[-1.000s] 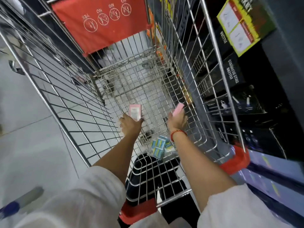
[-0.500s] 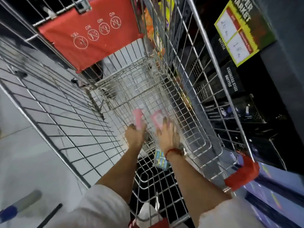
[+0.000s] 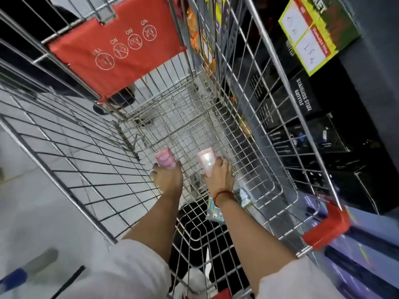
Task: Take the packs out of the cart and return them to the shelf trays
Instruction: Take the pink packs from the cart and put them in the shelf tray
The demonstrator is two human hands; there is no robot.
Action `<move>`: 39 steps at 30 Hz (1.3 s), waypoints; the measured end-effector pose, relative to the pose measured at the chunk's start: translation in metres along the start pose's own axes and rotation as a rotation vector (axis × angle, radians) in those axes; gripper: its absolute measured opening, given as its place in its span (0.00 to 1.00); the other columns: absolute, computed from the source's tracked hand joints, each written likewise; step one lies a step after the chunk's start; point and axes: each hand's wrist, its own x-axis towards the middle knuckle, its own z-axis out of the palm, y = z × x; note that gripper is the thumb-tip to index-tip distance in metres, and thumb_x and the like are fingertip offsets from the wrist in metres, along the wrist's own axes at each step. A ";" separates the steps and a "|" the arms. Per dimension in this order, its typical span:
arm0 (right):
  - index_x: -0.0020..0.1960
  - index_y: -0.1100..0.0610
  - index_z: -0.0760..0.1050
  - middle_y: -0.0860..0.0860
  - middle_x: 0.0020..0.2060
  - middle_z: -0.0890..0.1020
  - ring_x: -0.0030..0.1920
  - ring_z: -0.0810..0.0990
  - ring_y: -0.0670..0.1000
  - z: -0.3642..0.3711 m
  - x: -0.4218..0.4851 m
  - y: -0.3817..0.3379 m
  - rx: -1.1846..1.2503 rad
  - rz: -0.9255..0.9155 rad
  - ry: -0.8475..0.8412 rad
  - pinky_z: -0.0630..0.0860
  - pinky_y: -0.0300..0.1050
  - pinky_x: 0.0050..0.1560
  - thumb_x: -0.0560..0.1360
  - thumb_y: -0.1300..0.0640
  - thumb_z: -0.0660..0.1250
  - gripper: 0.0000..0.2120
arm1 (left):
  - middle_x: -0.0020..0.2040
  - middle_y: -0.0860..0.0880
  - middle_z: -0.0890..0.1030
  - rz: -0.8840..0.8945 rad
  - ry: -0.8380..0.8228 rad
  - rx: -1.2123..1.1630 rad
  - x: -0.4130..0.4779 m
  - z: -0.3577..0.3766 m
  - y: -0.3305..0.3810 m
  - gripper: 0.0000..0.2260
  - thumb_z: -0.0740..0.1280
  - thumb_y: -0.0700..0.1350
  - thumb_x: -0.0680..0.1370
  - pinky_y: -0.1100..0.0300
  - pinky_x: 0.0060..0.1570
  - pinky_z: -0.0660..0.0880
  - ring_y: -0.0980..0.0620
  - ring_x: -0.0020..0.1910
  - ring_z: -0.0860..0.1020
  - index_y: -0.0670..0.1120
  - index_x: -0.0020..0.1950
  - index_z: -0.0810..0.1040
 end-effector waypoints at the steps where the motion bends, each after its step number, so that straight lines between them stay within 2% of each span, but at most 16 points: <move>1: 0.69 0.63 0.62 0.61 0.66 0.68 0.66 0.69 0.58 0.001 0.001 0.000 0.035 0.020 0.004 0.79 0.52 0.58 0.69 0.51 0.73 0.36 | 0.73 0.35 0.60 0.021 -0.011 0.038 -0.002 0.002 0.003 0.40 0.68 0.57 0.74 0.44 0.69 0.65 0.36 0.71 0.62 0.36 0.75 0.52; 4: 0.65 0.62 0.66 0.59 0.59 0.75 0.52 0.79 0.56 -0.001 -0.001 -0.003 0.350 0.142 -0.004 0.83 0.51 0.46 0.70 0.54 0.72 0.29 | 0.74 0.34 0.57 0.026 -0.070 0.056 -0.002 0.008 0.006 0.44 0.70 0.55 0.72 0.42 0.69 0.64 0.34 0.71 0.61 0.37 0.75 0.49; 6: 0.64 0.60 0.65 0.57 0.52 0.79 0.40 0.81 0.51 -0.006 -0.004 -0.002 0.690 0.237 -0.051 0.84 0.51 0.40 0.73 0.54 0.69 0.24 | 0.74 0.33 0.57 0.005 -0.080 0.030 0.001 0.009 0.003 0.42 0.70 0.53 0.73 0.41 0.68 0.67 0.32 0.69 0.65 0.38 0.76 0.48; 7: 0.65 0.60 0.65 0.55 0.49 0.80 0.37 0.80 0.50 -0.010 -0.005 -0.001 0.826 0.269 -0.078 0.83 0.49 0.39 0.75 0.54 0.67 0.22 | 0.74 0.33 0.56 -0.011 -0.087 0.040 0.003 0.010 0.000 0.41 0.69 0.52 0.74 0.41 0.68 0.67 0.32 0.69 0.65 0.38 0.76 0.48; 10: 0.63 0.58 0.65 0.52 0.43 0.78 0.37 0.80 0.49 -0.018 -0.008 0.006 1.000 0.264 -0.052 0.83 0.44 0.40 0.79 0.54 0.61 0.15 | 0.75 0.34 0.56 0.011 -0.096 0.135 0.004 0.010 -0.004 0.38 0.67 0.53 0.76 0.44 0.69 0.64 0.34 0.72 0.61 0.37 0.75 0.50; 12: 0.63 0.56 0.66 0.49 0.42 0.77 0.37 0.80 0.47 -0.019 -0.008 0.009 1.048 0.301 0.038 0.81 0.37 0.35 0.79 0.53 0.60 0.14 | 0.73 0.33 0.60 0.022 -0.079 0.134 0.000 0.011 -0.003 0.35 0.66 0.53 0.76 0.44 0.68 0.65 0.34 0.70 0.63 0.36 0.74 0.54; 13: 0.63 0.57 0.66 0.50 0.41 0.76 0.36 0.80 0.47 -0.018 -0.007 0.011 1.066 0.359 0.079 0.82 0.38 0.35 0.79 0.55 0.60 0.14 | 0.71 0.33 0.62 0.021 -0.068 0.122 -0.001 0.011 -0.003 0.34 0.66 0.52 0.76 0.44 0.67 0.66 0.34 0.69 0.65 0.35 0.73 0.56; 15: 0.61 0.59 0.68 0.55 0.44 0.79 0.36 0.81 0.50 -0.016 -0.004 0.014 0.974 0.460 0.127 0.83 0.47 0.41 0.79 0.56 0.59 0.12 | 0.68 0.34 0.65 0.023 -0.057 0.102 -0.003 0.013 -0.002 0.32 0.67 0.52 0.75 0.45 0.64 0.70 0.35 0.65 0.68 0.35 0.71 0.60; 18: 0.60 0.63 0.67 0.62 0.51 0.80 0.42 0.82 0.58 -0.010 0.001 0.016 0.686 0.463 0.140 0.82 0.54 0.44 0.79 0.55 0.61 0.14 | 0.65 0.36 0.67 0.052 -0.054 0.050 -0.006 0.015 -0.004 0.28 0.66 0.50 0.74 0.43 0.60 0.75 0.36 0.59 0.72 0.35 0.67 0.65; 24: 0.67 0.61 0.62 0.62 0.59 0.75 0.52 0.80 0.61 -0.006 0.007 0.006 0.399 0.373 0.182 0.82 0.54 0.45 0.67 0.46 0.74 0.38 | 0.60 0.37 0.69 0.099 -0.037 0.066 -0.007 0.017 -0.005 0.21 0.64 0.49 0.75 0.44 0.55 0.78 0.38 0.53 0.75 0.35 0.62 0.70; 26: 0.68 0.61 0.61 0.61 0.60 0.75 0.54 0.79 0.61 -0.006 0.010 0.003 0.339 0.365 0.156 0.81 0.56 0.49 0.64 0.47 0.77 0.41 | 0.59 0.37 0.70 0.130 -0.035 0.067 -0.008 0.017 -0.005 0.20 0.64 0.50 0.74 0.44 0.53 0.78 0.39 0.52 0.76 0.37 0.59 0.72; 29: 0.66 0.62 0.65 0.60 0.57 0.77 0.54 0.78 0.59 -0.011 0.011 0.000 0.310 0.378 0.123 0.81 0.55 0.49 0.63 0.51 0.78 0.37 | 0.58 0.38 0.71 0.164 -0.027 0.069 -0.014 0.015 -0.002 0.21 0.66 0.50 0.74 0.43 0.53 0.78 0.39 0.50 0.77 0.37 0.59 0.72; 31: 0.62 0.63 0.69 0.59 0.53 0.79 0.50 0.79 0.58 -0.016 0.010 -0.002 0.324 0.368 0.118 0.82 0.52 0.46 0.63 0.51 0.78 0.34 | 0.58 0.38 0.71 0.181 -0.024 0.076 -0.018 0.011 0.001 0.21 0.67 0.49 0.74 0.44 0.53 0.78 0.40 0.50 0.77 0.37 0.60 0.72; 33: 0.57 0.62 0.73 0.58 0.49 0.81 0.46 0.80 0.56 -0.022 0.008 -0.002 0.332 0.336 0.116 0.81 0.45 0.39 0.63 0.49 0.77 0.28 | 0.57 0.38 0.73 0.223 -0.014 0.086 -0.024 0.006 0.006 0.19 0.66 0.48 0.75 0.45 0.53 0.78 0.41 0.51 0.77 0.36 0.58 0.73; 35: 0.54 0.62 0.75 0.57 0.47 0.81 0.44 0.79 0.54 -0.034 0.003 -0.006 0.340 0.290 0.123 0.75 0.39 0.33 0.64 0.49 0.75 0.25 | 0.56 0.39 0.74 0.255 0.001 0.091 -0.031 0.000 0.012 0.18 0.66 0.49 0.75 0.46 0.52 0.78 0.41 0.51 0.76 0.36 0.57 0.73; 39: 0.55 0.63 0.75 0.55 0.48 0.76 0.41 0.72 0.51 -0.066 -0.013 -0.016 0.372 0.200 0.164 0.68 0.36 0.29 0.68 0.51 0.74 0.22 | 0.53 0.38 0.77 0.349 0.008 0.088 -0.046 -0.011 0.024 0.21 0.63 0.56 0.73 0.47 0.46 0.81 0.42 0.46 0.79 0.39 0.53 0.76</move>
